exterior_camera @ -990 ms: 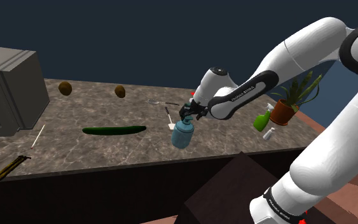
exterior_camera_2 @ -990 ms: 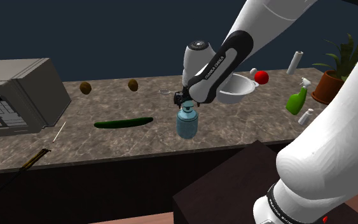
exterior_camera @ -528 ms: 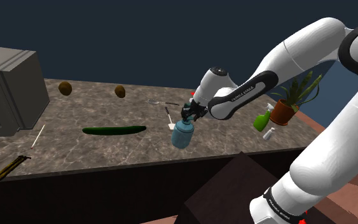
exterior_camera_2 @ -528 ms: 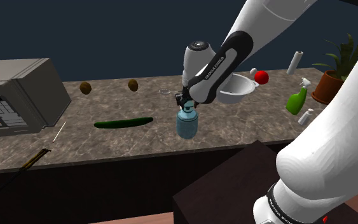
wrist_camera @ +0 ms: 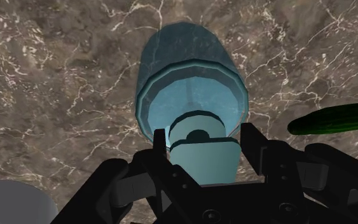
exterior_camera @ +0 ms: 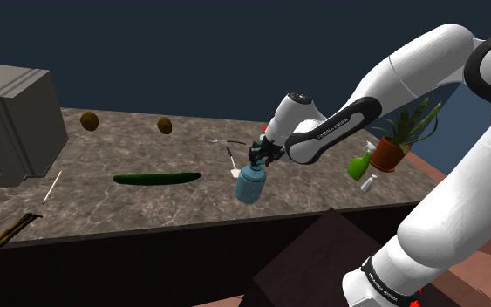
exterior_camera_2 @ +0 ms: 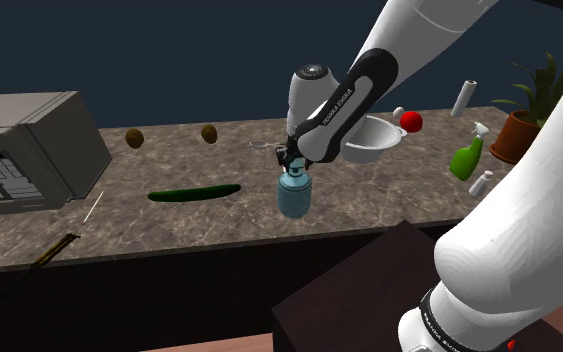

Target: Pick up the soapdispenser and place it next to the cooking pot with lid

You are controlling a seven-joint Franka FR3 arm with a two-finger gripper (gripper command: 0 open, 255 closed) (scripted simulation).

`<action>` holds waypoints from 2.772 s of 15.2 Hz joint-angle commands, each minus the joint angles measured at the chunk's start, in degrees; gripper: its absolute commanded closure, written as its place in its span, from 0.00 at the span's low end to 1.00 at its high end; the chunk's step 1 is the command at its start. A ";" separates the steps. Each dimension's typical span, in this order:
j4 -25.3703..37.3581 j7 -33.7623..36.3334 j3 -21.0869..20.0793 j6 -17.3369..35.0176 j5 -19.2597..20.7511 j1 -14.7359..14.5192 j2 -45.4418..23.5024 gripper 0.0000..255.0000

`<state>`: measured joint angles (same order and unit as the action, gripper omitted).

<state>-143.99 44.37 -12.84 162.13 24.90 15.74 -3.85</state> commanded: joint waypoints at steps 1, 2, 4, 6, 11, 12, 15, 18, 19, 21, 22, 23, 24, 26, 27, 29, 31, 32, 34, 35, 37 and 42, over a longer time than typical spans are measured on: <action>-0.01 0.03 0.01 0.01 0.03 0.00 -0.04 1.00; -0.04 -1.00 -0.27 -0.66 -1.21 0.07 0.75 1.00; -0.02 -2.93 -0.71 -2.03 -3.55 0.12 2.29 1.00; 0.08 -4.68 -0.98 -3.46 -5.68 0.06 3.78 1.00; 0.68 -8.32 -1.16 -7.21 -10.05 -0.43 7.28 1.00; 0.86 -8.93 -1.13 -7.98 -10.77 -0.56 7.93 1.00; 1.49 -10.55 -0.99 -10.34 -12.67 -0.95 9.81 1.00; 2.26 -11.92 -0.80 -12.73 -14.23 -1.33 11.56 1.00; 2.54 -12.33 -0.73 -13.53 -14.68 -1.44 12.11 1.00; 3.16 -13.08 -0.58 -15.14 -15.51 -1.67 13.17 1.00; 3.49 -13.42 -0.51 -15.95 -15.89 -1.77 13.68 1.00; 3.83 -13.75 -0.43 -16.76 -16.24 -1.87 14.17 1.00; 4.19 -14.07 -0.36 -17.57 -16.57 -1.97 14.65 1.00; 4.95 -14.65 -0.20 -19.18 -17.17 -2.15 15.56 1.00; 5.34 -14.92 -0.13 -19.99 -17.44 -2.23 15.99 1.00; 6.17 -15.42 0.01 -21.60 -17.94 -2.39 16.82 1.00; 7.06 -15.88 0.15 -23.21 -18.38 -2.52 17.58 1.00; 7.51 -16.09 0.22 -24.02 -18.58 -2.58 17.94 1.00; 8.47 -16.50 0.35 -25.62 -18.94 -2.69 18.61 1.00; 8.97 -16.69 0.41 -26.41 -19.11 -2.74 18.93 1.00; 9.99 -17.05 0.53 -28.00 -19.41 -2.83 19.52 1.00; 12.76 -17.83 0.79 -31.95 -20.02 -2.99 20.75 1.00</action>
<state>-131.86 26.65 -12.05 131.13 5.02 12.82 16.52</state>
